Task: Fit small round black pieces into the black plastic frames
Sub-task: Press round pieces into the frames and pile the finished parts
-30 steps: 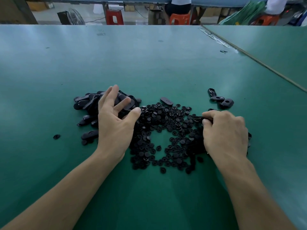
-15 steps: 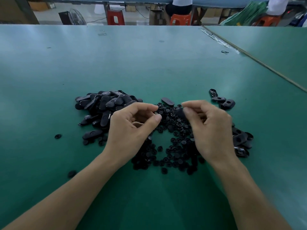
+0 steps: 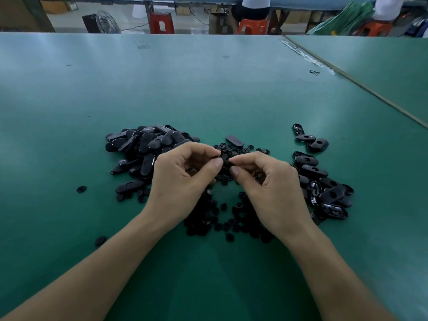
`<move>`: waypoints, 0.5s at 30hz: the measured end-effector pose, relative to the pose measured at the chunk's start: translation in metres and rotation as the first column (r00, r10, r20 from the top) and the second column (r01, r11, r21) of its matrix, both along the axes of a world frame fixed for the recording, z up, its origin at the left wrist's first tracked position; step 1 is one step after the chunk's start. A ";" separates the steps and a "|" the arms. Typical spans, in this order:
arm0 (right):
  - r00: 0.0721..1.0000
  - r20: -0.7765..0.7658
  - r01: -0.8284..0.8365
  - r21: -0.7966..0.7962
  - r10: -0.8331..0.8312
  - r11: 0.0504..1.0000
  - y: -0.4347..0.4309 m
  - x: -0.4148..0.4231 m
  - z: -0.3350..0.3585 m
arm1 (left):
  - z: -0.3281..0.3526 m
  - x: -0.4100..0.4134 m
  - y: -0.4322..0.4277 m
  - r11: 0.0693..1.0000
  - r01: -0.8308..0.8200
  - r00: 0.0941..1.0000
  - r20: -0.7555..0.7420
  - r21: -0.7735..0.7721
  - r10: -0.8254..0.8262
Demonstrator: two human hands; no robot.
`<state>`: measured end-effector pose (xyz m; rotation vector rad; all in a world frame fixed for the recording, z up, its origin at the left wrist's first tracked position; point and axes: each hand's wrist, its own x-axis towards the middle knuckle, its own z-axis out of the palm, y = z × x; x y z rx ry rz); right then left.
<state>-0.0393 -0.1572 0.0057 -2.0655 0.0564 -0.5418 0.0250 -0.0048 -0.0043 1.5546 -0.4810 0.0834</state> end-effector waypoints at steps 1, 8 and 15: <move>1.000 0.006 0.003 0.005 -0.003 1.000 0.000 0.000 0.001 | 0.000 0.000 0.000 1.000 0.000 1.000 0.001 0.006 0.000; 0.986 0.000 0.165 -0.102 -0.166 0.981 -0.003 -0.001 0.002 | -0.004 0.003 -0.001 1.000 0.008 1.000 -0.012 0.005 -0.008; 0.950 -0.183 0.131 -0.504 -0.254 0.853 -0.003 -0.003 0.002 | -0.005 0.006 0.000 0.998 -0.064 0.998 0.023 0.024 0.063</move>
